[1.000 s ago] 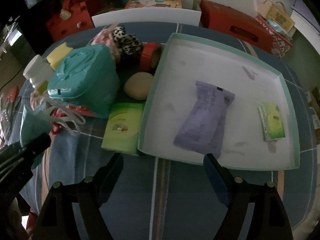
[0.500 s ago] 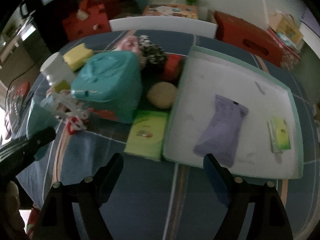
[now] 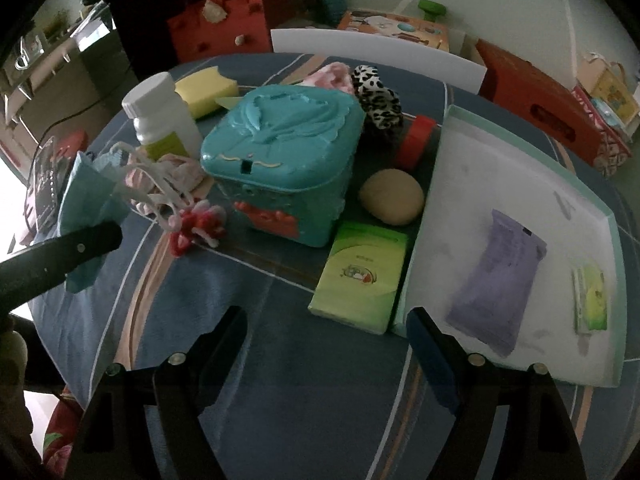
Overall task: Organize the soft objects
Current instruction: 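Lift the blue face mask with the left tool and hold it, then hold the mask in the left tool while the right tool grasps a white tissue pack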
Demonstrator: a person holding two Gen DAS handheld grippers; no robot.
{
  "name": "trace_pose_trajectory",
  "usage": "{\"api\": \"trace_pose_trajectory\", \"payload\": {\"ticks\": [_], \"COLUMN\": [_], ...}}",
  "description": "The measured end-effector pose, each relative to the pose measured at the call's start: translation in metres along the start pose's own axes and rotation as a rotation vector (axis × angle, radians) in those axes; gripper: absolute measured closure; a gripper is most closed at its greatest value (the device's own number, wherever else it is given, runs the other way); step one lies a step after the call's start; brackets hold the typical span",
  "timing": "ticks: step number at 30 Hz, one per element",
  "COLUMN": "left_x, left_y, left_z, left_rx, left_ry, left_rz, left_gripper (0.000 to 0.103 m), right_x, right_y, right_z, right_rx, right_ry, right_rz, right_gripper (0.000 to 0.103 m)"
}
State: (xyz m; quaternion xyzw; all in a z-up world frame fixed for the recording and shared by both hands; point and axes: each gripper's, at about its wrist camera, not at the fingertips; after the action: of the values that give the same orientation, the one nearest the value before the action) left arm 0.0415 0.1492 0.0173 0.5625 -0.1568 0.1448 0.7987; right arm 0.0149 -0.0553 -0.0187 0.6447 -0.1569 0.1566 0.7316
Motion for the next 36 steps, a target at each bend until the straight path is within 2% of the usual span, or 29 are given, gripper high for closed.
{"api": "trace_pose_trajectory", "payload": {"ticks": [4,10,14,17,20,25,30,33,36], "left_x": [-0.007,-0.003,-0.001,-0.001,-0.001,-0.002,-0.003,-0.003,-0.003], "left_y": [0.004,-0.011,-0.014,-0.015,-0.014,-0.014,-0.014,-0.015,-0.016], "left_z": [0.002,0.013,0.013,0.013,0.012,0.01,0.01,0.01,0.01], "left_rx": [-0.013,-0.026,-0.042,-0.056,-0.068,-0.081,-0.086,-0.09,-0.089], "left_ry": [-0.002,0.003,0.005,0.012,0.015,0.019,0.022,0.02,0.02], "left_rz": [0.003,-0.002,-0.006,-0.009,-0.009,-0.014,-0.014,-0.015,-0.016], "left_gripper": [0.068,0.068,0.068,0.068,0.068,0.068,0.068,0.068,0.068], "right_x": [-0.001,-0.006,-0.008,-0.007,-0.007,-0.009,-0.009,0.002,0.006], "right_y": [0.006,-0.005,-0.014,-0.018,-0.021,-0.022,-0.028,-0.033,-0.037], "right_z": [0.003,0.005,0.013,0.025,0.031,0.014,0.01,0.009,0.004], "right_rx": [0.072,0.075,0.059,0.014,0.021,-0.003,-0.024,-0.031,-0.032], "right_ry": [-0.012,-0.039,-0.064,-0.098,-0.107,-0.035,-0.028,-0.027,-0.007], "right_rz": [0.015,-0.053,-0.082,-0.088,-0.097,-0.095,-0.085,-0.069,-0.061], "right_gripper": [0.019,0.019,0.019,0.019,0.019,0.019,0.019,0.019,0.024]}}
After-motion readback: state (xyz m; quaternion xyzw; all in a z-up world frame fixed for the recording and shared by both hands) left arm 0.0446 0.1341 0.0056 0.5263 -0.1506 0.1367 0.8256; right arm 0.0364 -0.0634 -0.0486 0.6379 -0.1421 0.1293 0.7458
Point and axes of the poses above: each gripper's, at about its wrist camera, not at the fingertips, and y roughly against the way its jaws point, z to its right, x to its top, and after that the axes turned 8 degrees about -x, right-handed
